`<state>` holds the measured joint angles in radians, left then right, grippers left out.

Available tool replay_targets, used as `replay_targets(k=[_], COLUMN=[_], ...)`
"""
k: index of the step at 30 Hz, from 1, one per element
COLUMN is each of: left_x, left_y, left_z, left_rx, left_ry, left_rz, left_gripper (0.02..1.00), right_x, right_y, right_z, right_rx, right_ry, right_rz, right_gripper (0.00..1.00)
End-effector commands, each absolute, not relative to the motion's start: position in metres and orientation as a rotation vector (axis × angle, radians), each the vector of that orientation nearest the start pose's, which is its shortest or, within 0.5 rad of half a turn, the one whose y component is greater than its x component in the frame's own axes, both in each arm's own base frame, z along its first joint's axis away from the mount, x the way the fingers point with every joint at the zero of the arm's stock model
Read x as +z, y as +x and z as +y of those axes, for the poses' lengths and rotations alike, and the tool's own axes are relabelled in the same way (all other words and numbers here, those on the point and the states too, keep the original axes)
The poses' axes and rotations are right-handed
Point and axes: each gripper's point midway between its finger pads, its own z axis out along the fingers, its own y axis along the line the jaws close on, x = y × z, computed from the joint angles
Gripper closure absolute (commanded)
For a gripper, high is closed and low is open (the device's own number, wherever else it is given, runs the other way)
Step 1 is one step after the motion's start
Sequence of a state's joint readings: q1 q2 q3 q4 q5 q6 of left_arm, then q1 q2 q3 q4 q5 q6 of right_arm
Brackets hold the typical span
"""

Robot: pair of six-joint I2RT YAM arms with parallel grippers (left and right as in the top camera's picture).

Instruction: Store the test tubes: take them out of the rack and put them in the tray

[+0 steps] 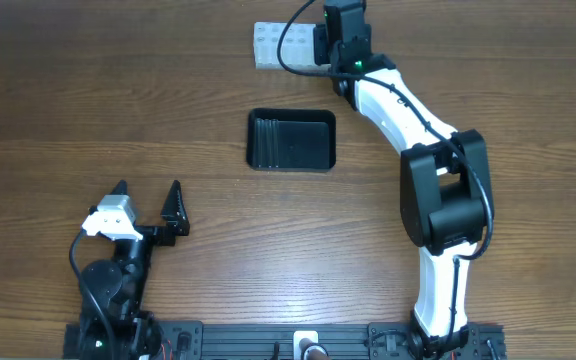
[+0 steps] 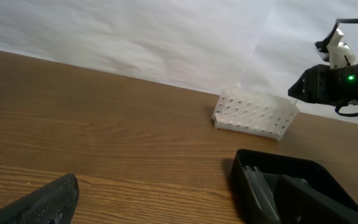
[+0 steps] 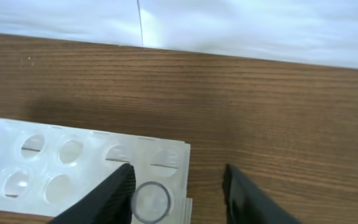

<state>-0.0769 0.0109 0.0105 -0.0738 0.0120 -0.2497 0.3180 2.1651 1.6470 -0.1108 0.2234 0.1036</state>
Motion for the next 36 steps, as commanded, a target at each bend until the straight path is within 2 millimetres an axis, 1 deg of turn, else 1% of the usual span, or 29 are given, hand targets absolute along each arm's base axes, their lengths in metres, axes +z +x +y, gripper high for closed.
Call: replay_targets(k=[1,10,19,24,28,30,31,34,35,36], left_x=[0.156,0.156,0.156,0.156,0.156,0.156,0.156,0.156,0.156,0.156], left_y=[0.245,0.245,0.245,0.245,0.245,0.245,0.245,0.245,0.245,0.245], left_z=[-0.021,-0.021,-0.021,-0.021,-0.021,-0.021,-0.021,-0.021,-0.021,-0.021], left_rx=[-0.254,-0.254,-0.254,-0.254,-0.254,-0.254,-0.254,-0.254,-0.254,-0.254], left_ry=[-0.122,-0.122,-0.122,-0.122,-0.122,-0.122,-0.122,-0.122,-0.122,-0.122], left_rz=[1.649,1.650,1.649,1.649,1.649,1.650,1.649,1.649,1.650,1.649], left_gripper=[0.018,0.020,0.020,0.018,0.018,0.018,0.018,0.020,0.018,0.020], right_x=[0.114,0.114,0.115,0.117,0.128,0.141,0.154,0.186,0.214,0.238], right_y=[0.586,0.586,0.586,0.588,0.587,0.585,0.583,0.579,0.574,0.569], right_z=[0.162,0.163,0.164,0.164,0.165,0.167,0.169,0.173,0.174,0.173], right_rx=[0.012,0.024,0.024,0.028,0.033,0.041,0.049,0.068,0.084,0.097], right_ry=[-0.125,-0.125,-0.126,-0.123,-0.121,-0.123,-0.124,-0.123,-0.117,-0.112], right_rz=[2.187,2.187,2.186,2.175,2.159,2.141,2.121,2.071,2.024,1.985], right_gripper=[0.649,0.818,0.917,0.936,0.941,0.941,0.941,0.941,0.939,0.941])
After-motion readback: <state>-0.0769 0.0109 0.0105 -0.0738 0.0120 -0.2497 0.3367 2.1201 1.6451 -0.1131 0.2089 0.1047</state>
